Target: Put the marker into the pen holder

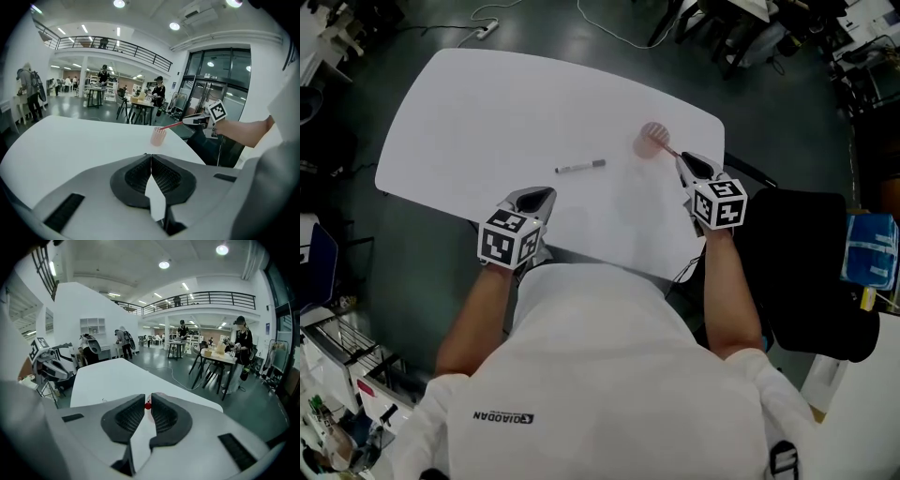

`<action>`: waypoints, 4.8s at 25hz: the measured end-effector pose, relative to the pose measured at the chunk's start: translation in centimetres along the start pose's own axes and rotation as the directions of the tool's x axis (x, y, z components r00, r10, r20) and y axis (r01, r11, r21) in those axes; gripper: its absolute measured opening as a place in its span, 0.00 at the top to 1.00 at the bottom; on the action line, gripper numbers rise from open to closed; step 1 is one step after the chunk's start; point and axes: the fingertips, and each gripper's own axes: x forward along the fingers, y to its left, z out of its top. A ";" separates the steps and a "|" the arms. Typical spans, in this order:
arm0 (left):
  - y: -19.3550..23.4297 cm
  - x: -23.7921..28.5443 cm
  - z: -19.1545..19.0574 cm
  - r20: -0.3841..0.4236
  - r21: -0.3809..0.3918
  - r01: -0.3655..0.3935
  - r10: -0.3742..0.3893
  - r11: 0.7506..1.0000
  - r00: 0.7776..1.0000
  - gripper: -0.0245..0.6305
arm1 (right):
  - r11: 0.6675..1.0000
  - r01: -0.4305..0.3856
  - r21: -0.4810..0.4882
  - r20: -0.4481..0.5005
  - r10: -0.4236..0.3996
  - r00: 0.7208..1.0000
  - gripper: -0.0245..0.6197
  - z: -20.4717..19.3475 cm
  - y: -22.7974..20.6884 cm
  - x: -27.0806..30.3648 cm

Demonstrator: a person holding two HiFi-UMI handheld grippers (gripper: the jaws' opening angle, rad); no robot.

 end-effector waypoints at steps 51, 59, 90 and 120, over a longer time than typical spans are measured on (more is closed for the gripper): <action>2.0 0.1 -2.6 -0.086 0.004 0.007 -0.006 1.000 0.996 0.92 | 0.951 -0.291 0.104 -0.120 0.302 0.946 0.91 -6.1 15.9 3.3; 4.2 -1.4 -4.5 -0.094 -0.025 -0.039 0.037 0.999 0.995 0.92 | 0.929 -0.369 -0.015 -0.203 0.358 0.911 0.91 -7.2 20.4 6.2; 17.8 -11.1 -10.2 -0.073 -0.188 -0.166 0.154 0.968 0.985 0.92 | 0.602 -0.495 -0.627 -0.564 0.088 0.821 0.77 -8.8 25.7 23.1; 13.2 -5.6 -8.9 -0.052 -0.157 -0.051 0.043 0.986 0.998 0.92 | 0.636 -0.444 -0.631 -0.505 0.097 0.858 0.83 -7.4 23.9 19.4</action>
